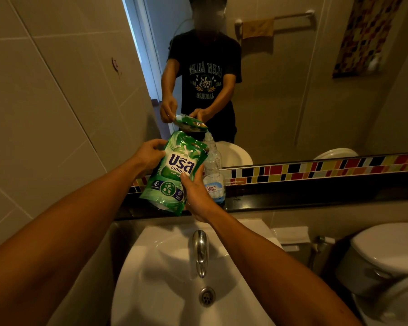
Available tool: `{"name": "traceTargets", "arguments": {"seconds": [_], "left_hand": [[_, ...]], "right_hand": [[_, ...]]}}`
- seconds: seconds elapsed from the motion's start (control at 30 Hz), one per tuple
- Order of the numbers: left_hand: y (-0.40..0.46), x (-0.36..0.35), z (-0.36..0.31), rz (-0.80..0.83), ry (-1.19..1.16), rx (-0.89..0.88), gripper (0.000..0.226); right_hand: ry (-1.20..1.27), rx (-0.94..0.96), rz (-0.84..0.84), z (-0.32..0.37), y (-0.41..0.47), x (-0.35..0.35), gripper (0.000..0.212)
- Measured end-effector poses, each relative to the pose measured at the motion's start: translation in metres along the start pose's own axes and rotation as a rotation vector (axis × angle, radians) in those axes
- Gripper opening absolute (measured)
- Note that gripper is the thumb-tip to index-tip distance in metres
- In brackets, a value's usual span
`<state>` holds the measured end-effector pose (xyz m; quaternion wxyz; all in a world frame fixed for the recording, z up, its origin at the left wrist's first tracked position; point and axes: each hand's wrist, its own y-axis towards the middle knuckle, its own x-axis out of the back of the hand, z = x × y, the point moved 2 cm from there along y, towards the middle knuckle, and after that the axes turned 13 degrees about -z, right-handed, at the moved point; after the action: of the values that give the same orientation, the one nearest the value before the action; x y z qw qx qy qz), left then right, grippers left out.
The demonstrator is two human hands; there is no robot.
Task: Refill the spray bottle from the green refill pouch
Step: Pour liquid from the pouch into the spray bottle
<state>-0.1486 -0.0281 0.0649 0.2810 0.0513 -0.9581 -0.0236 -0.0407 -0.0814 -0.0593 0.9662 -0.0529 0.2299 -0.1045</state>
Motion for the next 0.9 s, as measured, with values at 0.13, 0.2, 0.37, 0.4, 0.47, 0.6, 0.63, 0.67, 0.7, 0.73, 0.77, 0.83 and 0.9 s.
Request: {"name": "traceTargets", "arguments": {"seconds": [0.13, 0.2, 0.37, 0.4, 0.47, 0.6, 0.63, 0.67, 0.7, 0.73, 0.77, 0.83, 0.9], "left_hand": [[0.000, 0.002, -0.002, -0.002, 0.019, -0.010, 0.040], [0.001, 0.002, -0.002, 0.002, 0.023, -0.012, 0.040], [0.002, 0.005, -0.004, 0.012, 0.045, -0.019, 0.040], [0.002, 0.005, -0.004, 0.012, 0.046, -0.020, 0.040], [0.001, 0.006, -0.005, 0.006, 0.038, -0.022, 0.041], [0.000, 0.006, -0.006, 0.006, 0.032, -0.016, 0.041], [0.000, 0.006, -0.006, 0.006, 0.029, -0.013, 0.041], [-0.001, 0.005, -0.007, 0.008, 0.024, -0.008, 0.040], [-0.001, 0.005, -0.008, 0.007, 0.015, -0.001, 0.040], [-0.003, 0.005, -0.009, 0.008, 0.005, 0.008, 0.040], [-0.004, 0.005, -0.010, 0.009, -0.004, 0.015, 0.040], [-0.004, 0.006, -0.011, 0.013, -0.002, 0.021, 0.040], [-0.003, 0.007, -0.010, 0.012, 0.017, 0.013, 0.040]], "right_hand": [[0.006, 0.008, 0.007, 0.001, -0.001, -0.001, 0.078], [0.002, 0.007, 0.013, 0.002, -0.002, -0.002, 0.078], [0.017, -0.006, 0.016, 0.004, -0.003, -0.004, 0.078], [0.014, -0.010, 0.018, 0.004, -0.003, -0.004, 0.078], [0.015, -0.016, 0.022, 0.003, -0.004, -0.004, 0.077], [0.031, -0.016, 0.025, 0.002, -0.004, -0.004, 0.077], [0.032, -0.017, 0.026, 0.002, -0.004, -0.004, 0.077], [0.035, -0.016, 0.027, 0.002, -0.004, -0.004, 0.077], [0.037, -0.016, 0.028, 0.002, -0.003, -0.004, 0.077], [0.037, -0.019, 0.028, 0.002, -0.003, -0.005, 0.077], [0.038, -0.024, 0.025, 0.002, -0.002, -0.005, 0.078], [0.040, -0.032, 0.016, 0.003, -0.002, -0.006, 0.079], [0.040, -0.038, 0.004, 0.002, -0.002, -0.007, 0.080]]}}
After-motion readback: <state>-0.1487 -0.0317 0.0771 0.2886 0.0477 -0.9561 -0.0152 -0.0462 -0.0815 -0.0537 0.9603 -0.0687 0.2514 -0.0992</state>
